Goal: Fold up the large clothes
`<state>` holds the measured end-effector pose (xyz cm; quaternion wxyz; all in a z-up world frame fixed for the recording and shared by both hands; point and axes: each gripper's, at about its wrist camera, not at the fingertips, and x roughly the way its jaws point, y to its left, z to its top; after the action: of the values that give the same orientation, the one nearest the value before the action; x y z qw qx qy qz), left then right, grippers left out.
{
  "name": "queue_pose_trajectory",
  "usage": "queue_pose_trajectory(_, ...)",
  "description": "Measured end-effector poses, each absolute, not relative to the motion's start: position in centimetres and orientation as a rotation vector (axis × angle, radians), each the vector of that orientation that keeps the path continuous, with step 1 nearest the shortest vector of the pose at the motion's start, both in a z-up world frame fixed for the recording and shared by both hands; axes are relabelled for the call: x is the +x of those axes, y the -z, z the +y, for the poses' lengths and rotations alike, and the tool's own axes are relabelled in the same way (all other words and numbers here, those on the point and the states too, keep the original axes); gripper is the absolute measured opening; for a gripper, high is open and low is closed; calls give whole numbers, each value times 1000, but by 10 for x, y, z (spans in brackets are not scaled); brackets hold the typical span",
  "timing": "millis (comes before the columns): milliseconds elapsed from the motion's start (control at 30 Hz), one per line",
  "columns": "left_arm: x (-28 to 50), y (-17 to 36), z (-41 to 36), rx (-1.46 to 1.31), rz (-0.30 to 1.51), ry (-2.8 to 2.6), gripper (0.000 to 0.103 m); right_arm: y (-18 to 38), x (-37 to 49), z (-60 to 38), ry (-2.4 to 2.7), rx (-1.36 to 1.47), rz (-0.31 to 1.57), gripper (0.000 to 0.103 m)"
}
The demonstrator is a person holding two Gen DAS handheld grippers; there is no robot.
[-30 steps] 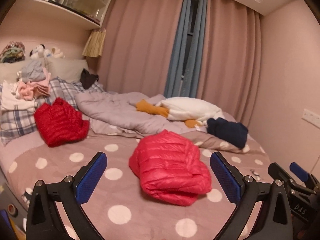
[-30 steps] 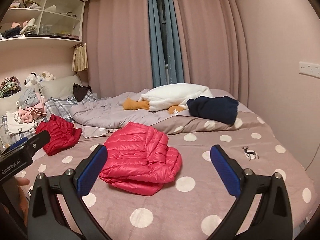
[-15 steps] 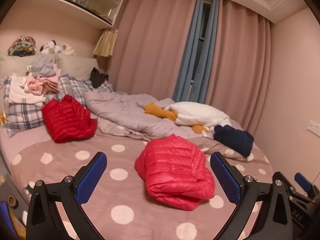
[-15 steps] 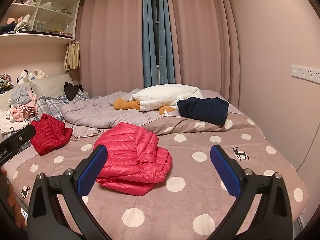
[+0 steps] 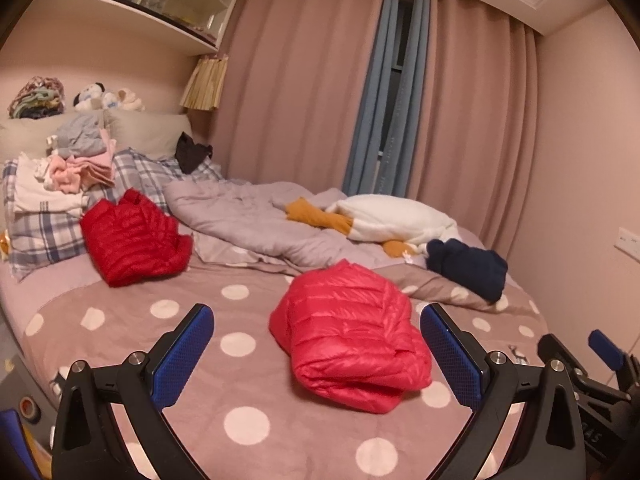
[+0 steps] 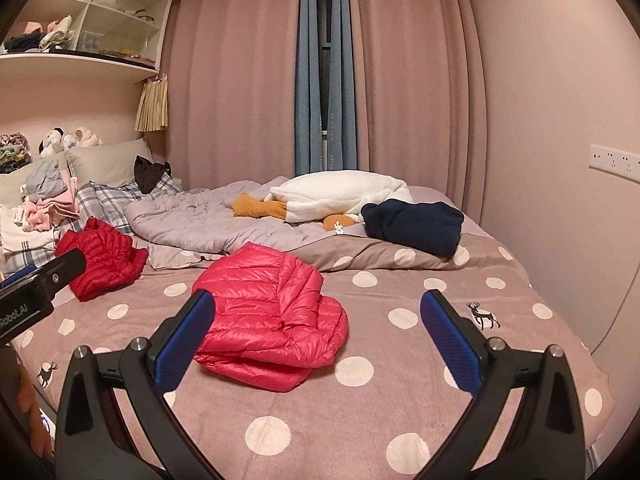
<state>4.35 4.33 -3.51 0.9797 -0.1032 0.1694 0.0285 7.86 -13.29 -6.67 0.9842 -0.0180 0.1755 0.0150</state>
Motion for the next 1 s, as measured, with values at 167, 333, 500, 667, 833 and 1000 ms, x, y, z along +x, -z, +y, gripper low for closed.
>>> queue_pose_trajectory(167,45,35,44,-202,349,-66,102,69,82,-129,-24,-36,365,103)
queue_pose_trajectory(333,46,35,46,-205,352,-78,102,68,82,-126,-24,-48,363,103)
queue_pose_trajectory(500,46,35,48,-206,349,-84,102,68,85,-126,-27,-49,368,103)
queue_pose_trajectory(667,46,35,49,-204,348,-86,102,67,89,-127,-10,-54,368,103)
queue_pose_trajectory(833,47,37,52,-199,347,-95,102,66,87,-126,0,-51,368,103)
queue_pose_trajectory(1000,43,37,57,-210,352,-92,102,65,85,-125,-3,-59,362,103)
